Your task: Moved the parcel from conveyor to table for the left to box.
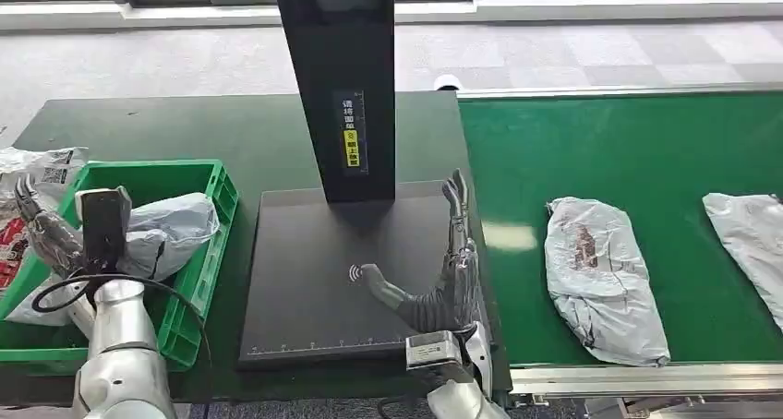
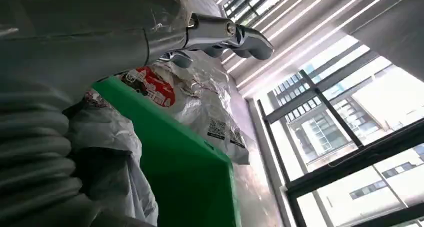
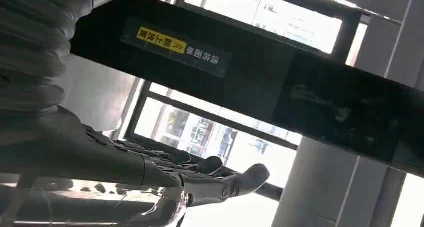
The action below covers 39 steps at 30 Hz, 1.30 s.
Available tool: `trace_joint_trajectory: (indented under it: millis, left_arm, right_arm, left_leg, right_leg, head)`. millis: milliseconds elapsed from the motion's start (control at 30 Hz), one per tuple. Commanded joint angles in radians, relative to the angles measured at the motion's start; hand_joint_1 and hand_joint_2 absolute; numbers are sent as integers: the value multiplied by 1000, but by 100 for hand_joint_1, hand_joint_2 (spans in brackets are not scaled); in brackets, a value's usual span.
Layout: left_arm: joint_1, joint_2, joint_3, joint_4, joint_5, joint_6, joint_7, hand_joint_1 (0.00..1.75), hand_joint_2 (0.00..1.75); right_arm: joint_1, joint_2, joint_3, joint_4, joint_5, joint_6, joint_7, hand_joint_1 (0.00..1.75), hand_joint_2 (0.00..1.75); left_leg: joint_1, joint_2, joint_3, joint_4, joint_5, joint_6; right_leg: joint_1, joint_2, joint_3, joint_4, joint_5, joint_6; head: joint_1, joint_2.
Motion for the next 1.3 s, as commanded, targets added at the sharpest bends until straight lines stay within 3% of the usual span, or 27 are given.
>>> trace_joint_trajectory:
  millis: [33, 300, 333, 500, 800, 967, 1000, 1133, 1233, 1300]
  left_arm:
    - [11, 38, -55, 100, 117, -1, -45, 0, 0]
    - [14, 34, -53, 89, 133, -1, -57, 0, 0]
    - [34, 31, -113, 52, 219, -1, -59, 0, 0]
    - [211, 5, -403, -293, 531, -1, -59, 0, 0]
    - [404, -97, -591, -795, 572, -1, -59, 0, 0]
    - [473, -116, -677, -979, 563, -1, -59, 0, 0]
    - [489, -120, -697, -1007, 559, -1, -59, 0, 175]
    - [545, -118, -787, -1063, 596, -1, -59, 0, 175]
    - [594, -24, -975, -992, 802, -19, -59, 0, 175]
    - [597, -19, -1016, -956, 826, -38, -59, 0, 175]
  right_arm:
    - [-12, -27, -42, 48, 1, -9, 0, 0, 175]
    - [-13, -27, -44, 51, 1, -11, 0, 0, 175]
    - [-15, -27, -47, 58, 7, -21, 0, 0, 175]
    - [7, -28, -137, 52, 26, -48, 0, 0, 175]
    - [89, -11, -257, -15, 86, -56, 0, 0, 175]
    - [96, 27, -341, -11, 181, -56, 0, 0, 175]
    - [91, 29, -364, -1, 197, -56, 0, 0, 175]
    - [62, 47, -489, 62, 289, -56, 0, 0, 175]
    - [3, 52, -656, 149, 430, -56, 77, 0, 175]
    - [-28, 21, -690, 206, 430, -56, 88, 0, 175]
  left_leg:
    - [0, -1, 1, -3, 2, 1]
    - [0, 0, 2, -2, 2, 0]
    - [0, 0, 1, -4, 3, 0]
    - [1, 1, 1, -2, 2, 0]
    - [1, -2, -5, 1, 0, 0]
    - [1, -1, -5, 0, -1, 1]
    - [1, -1, -5, 1, -1, 1]
    - [0, -1, -4, -1, 0, 1]
    - [-1, -3, -3, -1, 0, 1]
    - [-1, -3, -2, -2, 0, 1]
  right_leg:
    - [0, -2, 1, -4, 2, -1]
    - [0, -1, 2, -2, 1, 0]
    - [0, -1, 2, -4, 2, -1]
    - [1, 1, 2, -3, 2, 0]
    - [1, -2, -2, -1, 0, 0]
    - [1, -2, -4, -2, 0, -1]
    - [1, -2, -4, -1, 0, -1]
    - [2, -2, -3, -3, 1, -1]
    - [1, -3, -1, -3, 1, 0]
    - [0, -3, 0, -4, 1, 0]
  head:
    - [0, 0]
    - [0, 0]
    - [0, 0]
    - [0, 0]
    - [0, 0]
    - [0, 0]
    - [0, 0]
    - [0, 0]
    - [0, 0]
    - [0, 0]
